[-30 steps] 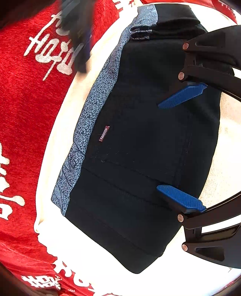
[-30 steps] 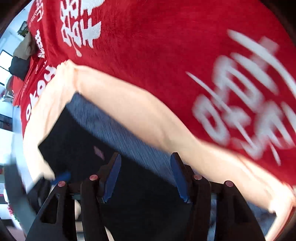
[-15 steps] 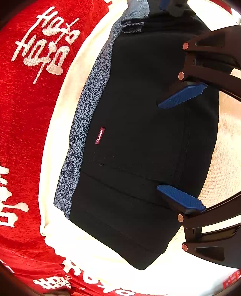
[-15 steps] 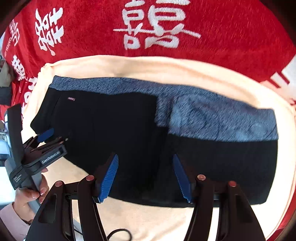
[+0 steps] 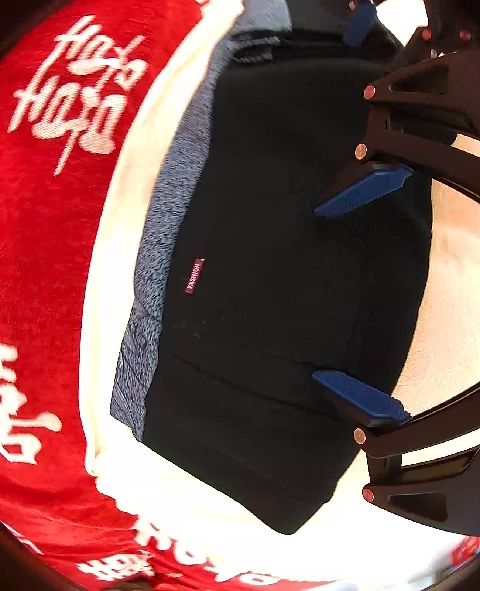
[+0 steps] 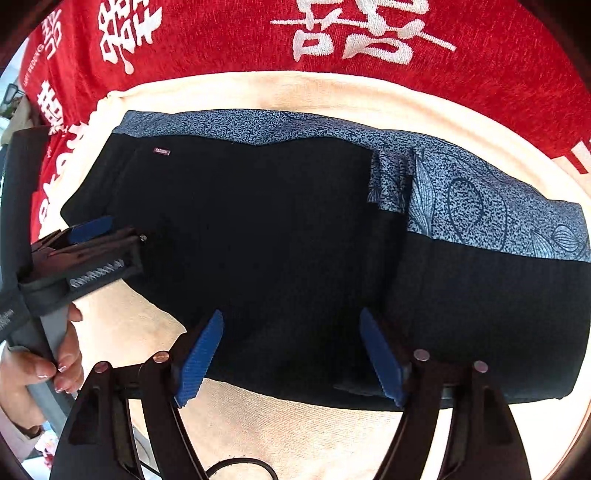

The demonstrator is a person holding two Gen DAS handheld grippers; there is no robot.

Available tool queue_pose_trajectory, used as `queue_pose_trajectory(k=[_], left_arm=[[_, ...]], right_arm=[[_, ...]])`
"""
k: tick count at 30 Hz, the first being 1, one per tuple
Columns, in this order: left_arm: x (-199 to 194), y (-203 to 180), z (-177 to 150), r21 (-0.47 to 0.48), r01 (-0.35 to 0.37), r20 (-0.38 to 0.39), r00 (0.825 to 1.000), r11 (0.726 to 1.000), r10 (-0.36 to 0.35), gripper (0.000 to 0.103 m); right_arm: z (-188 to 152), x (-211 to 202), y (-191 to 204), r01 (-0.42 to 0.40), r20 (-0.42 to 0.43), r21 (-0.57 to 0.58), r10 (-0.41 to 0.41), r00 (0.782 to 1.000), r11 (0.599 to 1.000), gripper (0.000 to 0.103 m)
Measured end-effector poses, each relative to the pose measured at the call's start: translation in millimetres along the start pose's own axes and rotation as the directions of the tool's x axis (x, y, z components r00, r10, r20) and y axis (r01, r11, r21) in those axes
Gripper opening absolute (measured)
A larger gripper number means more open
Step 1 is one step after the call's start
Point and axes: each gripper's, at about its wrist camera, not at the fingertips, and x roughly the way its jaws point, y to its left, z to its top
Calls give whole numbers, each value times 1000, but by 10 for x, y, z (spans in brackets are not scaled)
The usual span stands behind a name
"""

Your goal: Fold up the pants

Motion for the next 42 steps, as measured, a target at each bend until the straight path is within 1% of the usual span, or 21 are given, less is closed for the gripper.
queue_pose_trajectory(k=[2, 5, 8, 9, 12, 13, 14, 16, 19, 20, 21, 24, 27, 30, 34, 36, 37, 38, 39, 40, 42], left_arm=[[-90, 93, -23, -73, 73, -4, 997, 995, -73, 85], [-212, 221, -82, -147, 136, 7, 991, 980, -136, 85], [-357, 431, -176, -226, 222, 61, 975, 949, -214, 85], [-387, 530, -208, -260, 267, 84, 963, 928, -254, 85], [-331, 894, -286, -387, 403, 150, 915, 829, -375, 85], [-280, 1045, -339, -436, 474, 193, 879, 765, -435, 85], [-240, 1138, -379, -467, 520, 227, 852, 715, -472, 85], [-170, 1250, -403, -486, 576, 271, 814, 657, -513, 85], [-179, 1320, -458, -486, 626, 317, 776, 610, -545, 85], [-204, 1347, -502, -489, 635, 332, 770, 598, -546, 85], [-213, 1381, -540, -495, 636, 337, 769, 592, -544, 85], [-186, 1504, -607, -521, 617, 340, 783, 589, -520, 85], [-84, 1583, -567, -541, 601, 337, 796, 589, -503, 85], [56, 1608, -477, -542, 595, 335, 800, 593, -497, 85], [149, 1580, -316, -547, 621, 358, 780, 561, -514, 86], [87, 1515, -186, -516, 641, 378, 766, 569, -520, 86], [76, 1458, -120, -495, 633, 376, 773, 595, -510, 86], [103, 1405, -74, -490, 608, 355, 794, 625, -494, 86], [179, 1354, -25, -499, 568, 310, 822, 655, -477, 88], [279, 1317, 6, -516, 531, 267, 845, 672, -463, 88], [247, 1298, 32, -530, 517, 284, 855, 672, -434, 88]], right_arm=[[8, 3, -29, -17, 0, 6, 17, 1000, 1000, 79], [6, 3, -28, -19, 2, -8, 19, 1000, 1000, 79], [21, 12, -6, -15, 0, -23, 15, 1000, 1000, 79], [18, 4, -15, -16, -1, -23, 16, 1000, 1000, 79], [12, -15, -47, -25, 1, -21, 25, 1000, 999, 80], [18, -5, -38, -27, 2, -21, 27, 1000, 999, 80], [15, -5, -35, -26, 3, -24, 26, 1000, 999, 80], [6, -11, -35, -23, 1, -31, 23, 1000, 999, 80], [-5, -17, -36, -16, -4, -43, 16, 1000, 999, 80], [-5, -17, -33, -14, -6, -46, 14, 1000, 999, 80], [6, -5, -22, -14, -7, -47, 13, 1000, 999, 80], [11, 0, -15, -9, -14, -55, 8, 1000, 998, 80], [16, 8, 4, -4, -18, -66, 3, 1000, 998, 83], [18, 19, 32, 6, -21, -81, -7, 1000, 997, 84], [22, 17, 33, 5, -21, -83, -6, 1000, 997, 84], [26, 17, 18, -5, -21, -76, 4, 1000, 997, 84], [28, 18, 15, -7, -22, -74, 5, 1000, 997, 84], [29, 20, 16, -6, -22, -76, 5, 1000, 997, 84], [30, 20, 21, -5, -23, -78, 3, 1000, 997, 84], [33, 22, 25, -3, -25, -79, 1, 1000, 997, 84], [34, 19, 24, -5, -26, -78, 3, 1000, 997, 84]])
